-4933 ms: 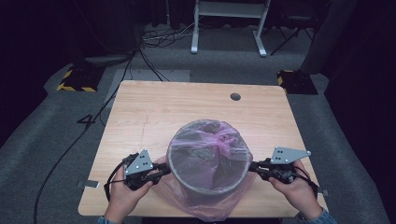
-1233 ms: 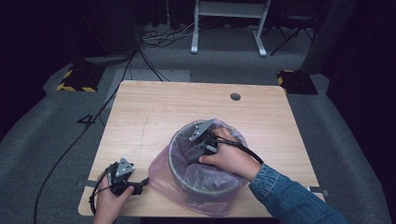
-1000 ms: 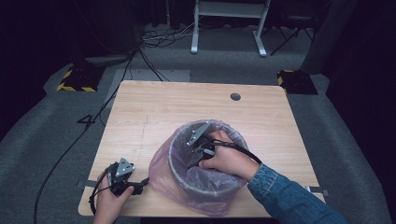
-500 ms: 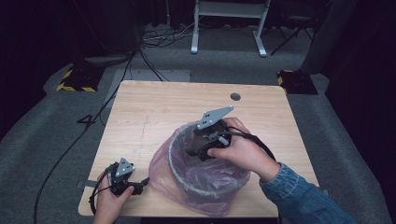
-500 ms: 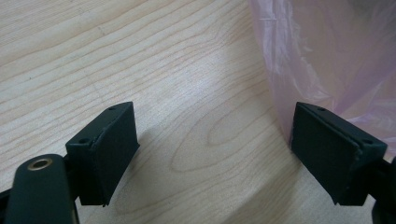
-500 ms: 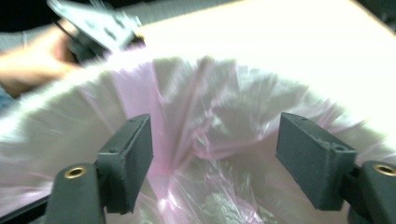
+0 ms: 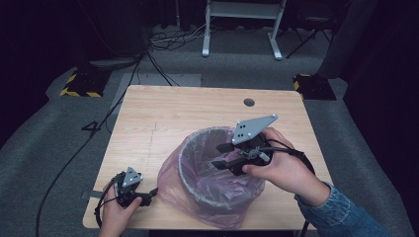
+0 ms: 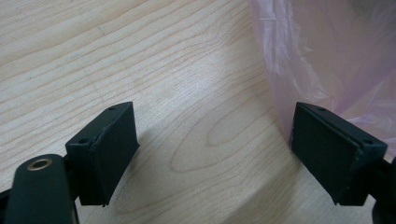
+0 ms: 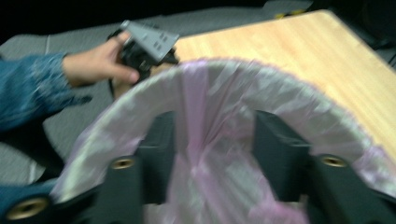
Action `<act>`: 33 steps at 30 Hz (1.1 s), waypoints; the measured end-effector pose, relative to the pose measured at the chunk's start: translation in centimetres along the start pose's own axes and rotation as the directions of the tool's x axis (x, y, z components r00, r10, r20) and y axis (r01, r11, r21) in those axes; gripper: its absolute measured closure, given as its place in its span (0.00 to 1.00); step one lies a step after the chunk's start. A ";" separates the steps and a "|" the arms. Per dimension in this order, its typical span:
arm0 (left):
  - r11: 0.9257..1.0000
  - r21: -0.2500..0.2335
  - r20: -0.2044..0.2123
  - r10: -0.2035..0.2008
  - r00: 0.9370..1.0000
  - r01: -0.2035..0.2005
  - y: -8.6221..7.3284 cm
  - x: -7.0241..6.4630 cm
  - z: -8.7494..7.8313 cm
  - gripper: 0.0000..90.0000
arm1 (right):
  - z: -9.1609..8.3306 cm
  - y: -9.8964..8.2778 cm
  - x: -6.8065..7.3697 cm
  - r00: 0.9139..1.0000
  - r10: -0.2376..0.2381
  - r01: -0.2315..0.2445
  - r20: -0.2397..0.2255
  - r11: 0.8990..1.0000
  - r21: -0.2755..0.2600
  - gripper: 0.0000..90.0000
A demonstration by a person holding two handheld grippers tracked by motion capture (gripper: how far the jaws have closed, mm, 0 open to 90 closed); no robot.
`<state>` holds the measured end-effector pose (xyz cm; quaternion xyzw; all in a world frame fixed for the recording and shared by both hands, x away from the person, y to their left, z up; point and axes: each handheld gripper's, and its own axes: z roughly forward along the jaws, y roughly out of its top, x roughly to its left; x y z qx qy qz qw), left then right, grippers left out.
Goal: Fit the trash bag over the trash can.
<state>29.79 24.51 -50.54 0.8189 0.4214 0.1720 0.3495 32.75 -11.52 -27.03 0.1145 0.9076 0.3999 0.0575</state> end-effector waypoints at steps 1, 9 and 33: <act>1.000 0.000 0.000 0.000 1.000 0.000 0.0 0.0 0.0 0.17 | -0.2 0.0 0.1 1.000 -0.014 0.014 -0.005 1.000 0.024 0.69; 1.000 0.000 0.000 0.000 1.000 0.000 0.0 0.0 0.0 0.17 | -0.8 0.6 1.8 0.991 -0.121 0.132 -0.059 0.961 0.244 0.82; 1.000 0.000 0.002 0.002 1.000 -0.002 0.0 -0.1 0.0 0.17 | 4.5 1.9 4.4 0.963 -0.176 0.263 -0.204 0.779 0.569 0.92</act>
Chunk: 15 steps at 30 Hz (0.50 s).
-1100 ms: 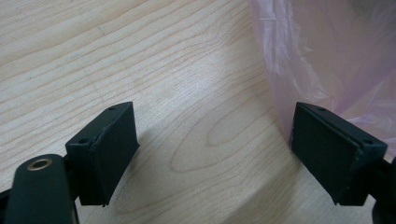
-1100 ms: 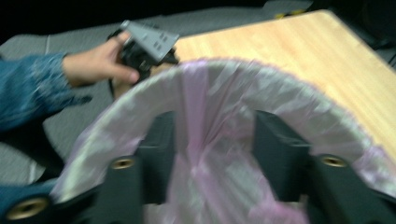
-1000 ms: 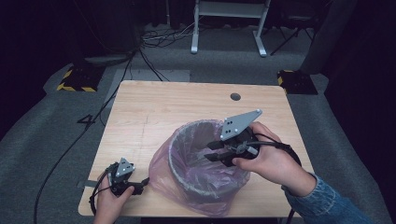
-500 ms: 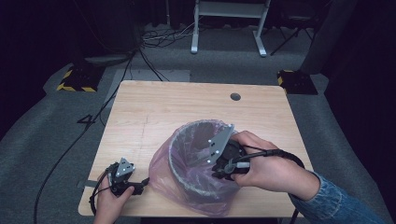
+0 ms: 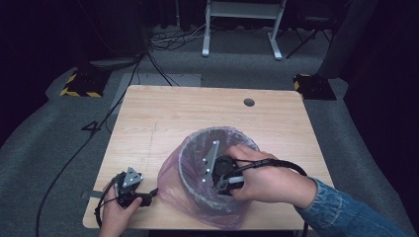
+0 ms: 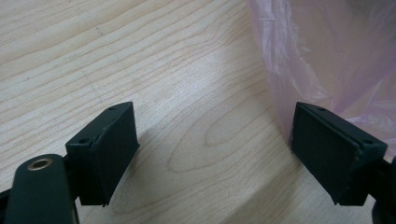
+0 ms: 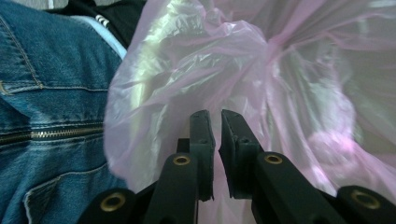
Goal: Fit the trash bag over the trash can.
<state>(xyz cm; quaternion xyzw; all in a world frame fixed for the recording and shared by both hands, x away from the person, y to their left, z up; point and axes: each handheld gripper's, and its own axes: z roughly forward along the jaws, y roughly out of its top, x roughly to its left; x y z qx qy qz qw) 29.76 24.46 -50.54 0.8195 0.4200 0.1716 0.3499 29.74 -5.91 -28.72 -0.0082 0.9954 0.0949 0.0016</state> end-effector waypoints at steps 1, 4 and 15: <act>1.000 0.001 0.000 0.003 1.000 -0.003 0.0 0.0 0.0 0.17 | 0.4 0.2 -0.2 1.000 -0.009 0.009 -0.007 1.000 0.011 0.92; 1.000 0.001 0.000 0.003 1.000 -0.003 0.0 0.0 0.0 0.17 | 1.7 0.6 -0.5 0.999 0.000 0.001 -0.039 0.999 0.034 0.92; 1.000 0.002 0.001 0.008 1.000 -0.008 0.0 0.0 0.0 0.17 | 5.8 1.9 -2.0 0.989 0.014 0.009 -0.149 0.988 0.155 0.90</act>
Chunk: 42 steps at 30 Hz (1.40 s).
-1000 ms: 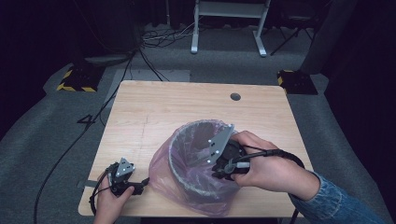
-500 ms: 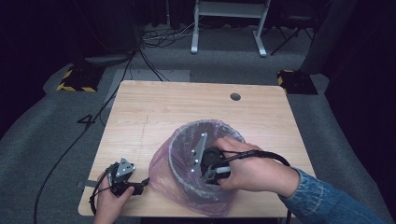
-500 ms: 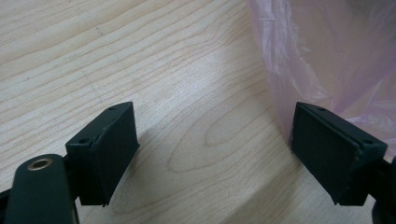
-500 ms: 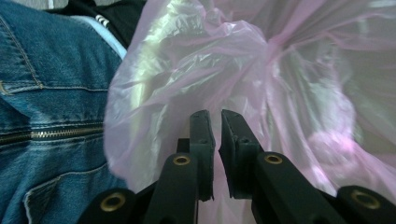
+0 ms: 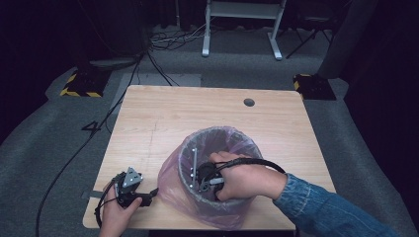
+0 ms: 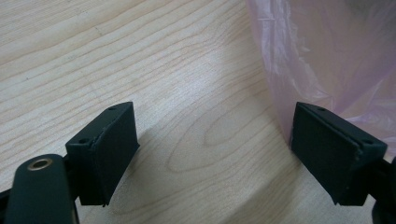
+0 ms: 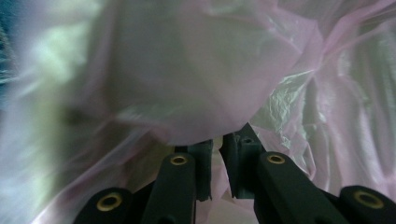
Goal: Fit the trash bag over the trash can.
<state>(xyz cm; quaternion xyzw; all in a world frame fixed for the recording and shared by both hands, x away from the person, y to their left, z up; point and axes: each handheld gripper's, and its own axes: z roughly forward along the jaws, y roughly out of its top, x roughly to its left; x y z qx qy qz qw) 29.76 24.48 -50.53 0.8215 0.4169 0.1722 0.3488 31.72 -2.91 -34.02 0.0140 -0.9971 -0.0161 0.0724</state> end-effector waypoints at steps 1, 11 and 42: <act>1.000 0.000 0.000 0.001 1.000 -0.001 0.0 0.0 0.0 0.17 | 0.3 0.1 -0.3 1.000 0.005 -0.005 -0.011 1.000 0.005 0.89; 1.000 0.000 0.000 0.003 1.000 -0.003 0.0 0.0 0.0 0.17 | 2.4 -0.2 -1.9 0.998 0.039 -0.037 -0.055 0.998 0.048 0.74; 1.000 0.000 -0.007 -0.012 1.000 0.012 0.0 -0.2 0.0 0.17 | 4.2 -28.5 1.2 0.566 0.805 -0.326 0.180 0.419 -0.847 0.25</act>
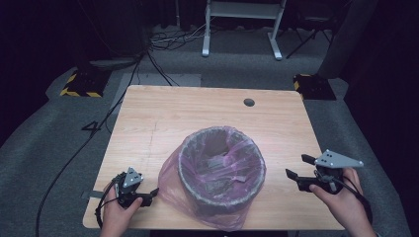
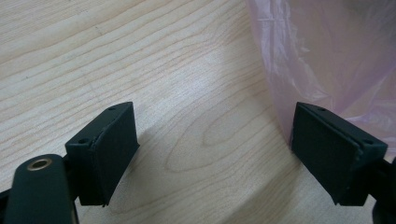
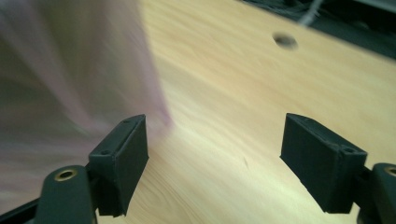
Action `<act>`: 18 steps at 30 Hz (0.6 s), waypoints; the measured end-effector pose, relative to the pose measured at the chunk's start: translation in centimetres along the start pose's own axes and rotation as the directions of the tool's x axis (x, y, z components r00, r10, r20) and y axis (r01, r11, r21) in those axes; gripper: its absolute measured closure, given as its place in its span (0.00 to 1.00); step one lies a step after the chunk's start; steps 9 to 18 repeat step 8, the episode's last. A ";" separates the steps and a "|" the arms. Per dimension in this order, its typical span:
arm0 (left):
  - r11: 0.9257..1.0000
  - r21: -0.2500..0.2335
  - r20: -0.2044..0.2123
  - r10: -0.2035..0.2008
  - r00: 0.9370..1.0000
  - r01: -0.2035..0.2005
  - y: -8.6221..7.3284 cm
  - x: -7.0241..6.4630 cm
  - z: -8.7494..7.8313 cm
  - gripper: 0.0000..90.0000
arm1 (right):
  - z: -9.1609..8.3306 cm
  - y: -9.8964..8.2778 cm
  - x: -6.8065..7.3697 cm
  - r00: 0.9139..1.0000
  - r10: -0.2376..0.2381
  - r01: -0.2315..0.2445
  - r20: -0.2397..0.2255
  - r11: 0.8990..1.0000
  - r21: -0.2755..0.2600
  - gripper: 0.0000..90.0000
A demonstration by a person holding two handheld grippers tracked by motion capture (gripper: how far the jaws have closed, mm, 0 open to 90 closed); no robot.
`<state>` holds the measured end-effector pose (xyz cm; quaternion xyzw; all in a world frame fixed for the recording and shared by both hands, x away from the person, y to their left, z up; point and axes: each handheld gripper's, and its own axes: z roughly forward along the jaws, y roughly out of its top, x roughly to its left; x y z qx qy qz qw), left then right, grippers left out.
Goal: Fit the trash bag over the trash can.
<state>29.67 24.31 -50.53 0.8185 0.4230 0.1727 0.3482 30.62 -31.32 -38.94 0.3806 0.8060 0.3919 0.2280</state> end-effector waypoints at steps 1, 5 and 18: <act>1.000 0.000 0.000 -0.001 1.000 0.001 0.0 0.0 0.0 0.17 | 0.4 -1.2 -0.3 1.000 0.013 -0.013 0.008 1.000 0.017 0.26; 1.000 0.000 -0.001 -0.001 1.000 0.001 0.0 0.0 0.0 0.17 | 2.1 -4.9 -1.0 0.997 0.071 -0.070 -0.006 0.996 0.047 0.26; 1.000 0.000 0.000 -0.001 1.000 0.001 0.0 0.0 0.0 0.17 | 3.2 -6.8 -1.4 0.997 0.072 -0.073 0.011 0.995 0.062 0.26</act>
